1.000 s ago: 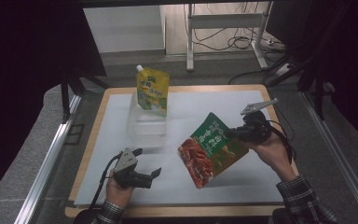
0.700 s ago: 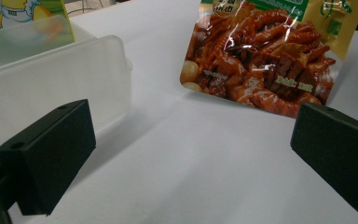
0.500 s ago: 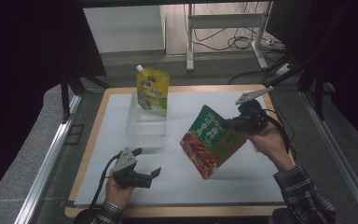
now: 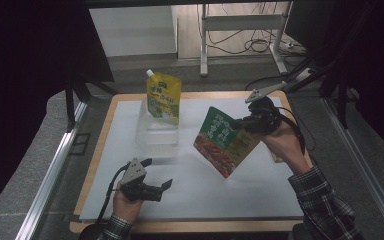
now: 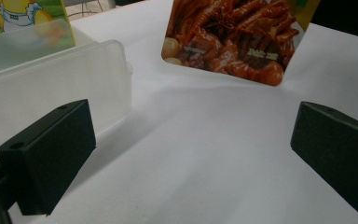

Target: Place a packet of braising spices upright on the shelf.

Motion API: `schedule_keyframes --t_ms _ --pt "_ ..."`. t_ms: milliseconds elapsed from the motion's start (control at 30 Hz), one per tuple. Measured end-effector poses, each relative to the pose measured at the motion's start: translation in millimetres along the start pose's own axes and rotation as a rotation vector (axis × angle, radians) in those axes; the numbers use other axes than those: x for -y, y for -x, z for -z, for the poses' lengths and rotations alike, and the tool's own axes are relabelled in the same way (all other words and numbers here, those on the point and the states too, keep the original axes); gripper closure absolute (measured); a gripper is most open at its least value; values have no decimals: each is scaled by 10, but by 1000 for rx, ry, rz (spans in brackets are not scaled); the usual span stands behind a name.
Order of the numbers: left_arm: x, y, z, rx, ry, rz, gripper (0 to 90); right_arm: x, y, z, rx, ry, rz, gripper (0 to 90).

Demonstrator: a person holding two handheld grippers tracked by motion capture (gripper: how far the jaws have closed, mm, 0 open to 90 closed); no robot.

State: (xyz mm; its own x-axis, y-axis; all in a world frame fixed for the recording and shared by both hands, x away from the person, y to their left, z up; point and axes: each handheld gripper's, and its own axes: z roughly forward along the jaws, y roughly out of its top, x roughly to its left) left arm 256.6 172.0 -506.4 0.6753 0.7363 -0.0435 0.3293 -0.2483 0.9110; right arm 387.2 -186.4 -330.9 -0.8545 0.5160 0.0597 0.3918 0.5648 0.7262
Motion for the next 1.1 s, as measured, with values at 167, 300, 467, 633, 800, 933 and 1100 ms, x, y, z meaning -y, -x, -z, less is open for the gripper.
schedule_keyframes --t_ms 167,300,467,633,800,933,1100 --pt "-6 -5 26 -2 20 -1 0 -93 4 -11 14 0 22 897" --pt "-7 -7 33 -2 26 0 0 -164 18 -25 34 -2 36 897" --pt "-6 -8 29 -3 21 -2 0 -241 44 -51 37 3 50 897" --pt "-6 -12 30 -6 17 -5 0 -325 64 -92 19 14 64 897" --pt "-6 -14 32 -6 18 -5 0 -421 89 -144 6 26 72 897" --pt "-6 -15 34 -6 18 -5 0 -505 102 -183 5 30 85 897" --pt "-5 -17 29 -5 14 -8 0 -610 111 -224 8 31 92 897"
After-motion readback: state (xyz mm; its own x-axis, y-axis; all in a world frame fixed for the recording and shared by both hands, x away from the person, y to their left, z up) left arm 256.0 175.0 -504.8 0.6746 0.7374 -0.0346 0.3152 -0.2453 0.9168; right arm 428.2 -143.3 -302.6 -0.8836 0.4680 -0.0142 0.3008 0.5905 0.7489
